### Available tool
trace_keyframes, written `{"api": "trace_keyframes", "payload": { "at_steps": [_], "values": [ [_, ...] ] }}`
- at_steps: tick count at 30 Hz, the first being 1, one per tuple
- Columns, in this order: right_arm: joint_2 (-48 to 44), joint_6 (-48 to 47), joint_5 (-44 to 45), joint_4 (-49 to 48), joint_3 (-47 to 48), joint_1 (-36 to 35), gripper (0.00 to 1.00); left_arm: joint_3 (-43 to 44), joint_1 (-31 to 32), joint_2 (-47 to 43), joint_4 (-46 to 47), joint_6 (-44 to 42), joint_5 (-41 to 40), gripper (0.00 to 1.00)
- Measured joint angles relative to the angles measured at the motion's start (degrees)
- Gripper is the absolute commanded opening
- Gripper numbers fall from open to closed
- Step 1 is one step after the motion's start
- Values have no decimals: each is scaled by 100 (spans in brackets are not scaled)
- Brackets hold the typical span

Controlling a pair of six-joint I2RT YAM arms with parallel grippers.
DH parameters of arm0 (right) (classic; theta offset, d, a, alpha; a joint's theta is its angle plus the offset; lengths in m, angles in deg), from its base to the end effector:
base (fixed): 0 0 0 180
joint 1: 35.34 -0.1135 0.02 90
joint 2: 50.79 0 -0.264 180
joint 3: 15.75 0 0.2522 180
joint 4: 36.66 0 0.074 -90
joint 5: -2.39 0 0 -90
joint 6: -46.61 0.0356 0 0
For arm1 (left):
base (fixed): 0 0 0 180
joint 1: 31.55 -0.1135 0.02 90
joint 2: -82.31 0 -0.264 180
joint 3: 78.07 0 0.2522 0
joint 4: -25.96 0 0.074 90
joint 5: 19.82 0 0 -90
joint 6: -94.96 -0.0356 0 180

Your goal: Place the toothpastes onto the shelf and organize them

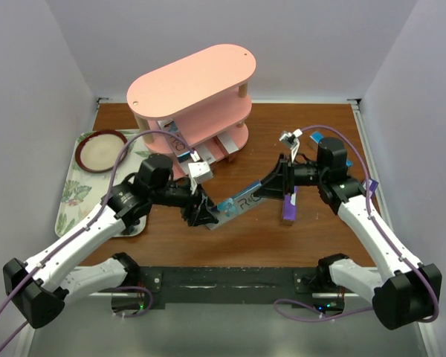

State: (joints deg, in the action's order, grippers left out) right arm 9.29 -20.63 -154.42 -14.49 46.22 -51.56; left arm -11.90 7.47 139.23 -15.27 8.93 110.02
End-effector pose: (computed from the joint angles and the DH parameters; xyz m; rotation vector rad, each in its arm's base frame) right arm 0.2049 0.0937 0.3201 -0.7306 1.8638 1.5538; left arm 0.1494 -0.1504 0.3216 1.0675 1.9347 -1.1706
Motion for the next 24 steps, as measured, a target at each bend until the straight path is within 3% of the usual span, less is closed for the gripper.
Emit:
{"api": "trace_keyframes", "payload": {
  "at_steps": [2,6,14,24],
  "values": [
    [2,7,94,35,0,-35,10,22,-11,-7,87,2,-256,86],
    [111,136,275,26,-2,-37,0,24,-17,-103,249,103,-811,87],
    [264,774,835,-369,-175,-35,0,22,-35,-728,625,247,-1871,90],
    [109,2192,2404,-1172,-306,227,0,-157,-39,-1834,1534,326,-4212,94]
  ]
}}
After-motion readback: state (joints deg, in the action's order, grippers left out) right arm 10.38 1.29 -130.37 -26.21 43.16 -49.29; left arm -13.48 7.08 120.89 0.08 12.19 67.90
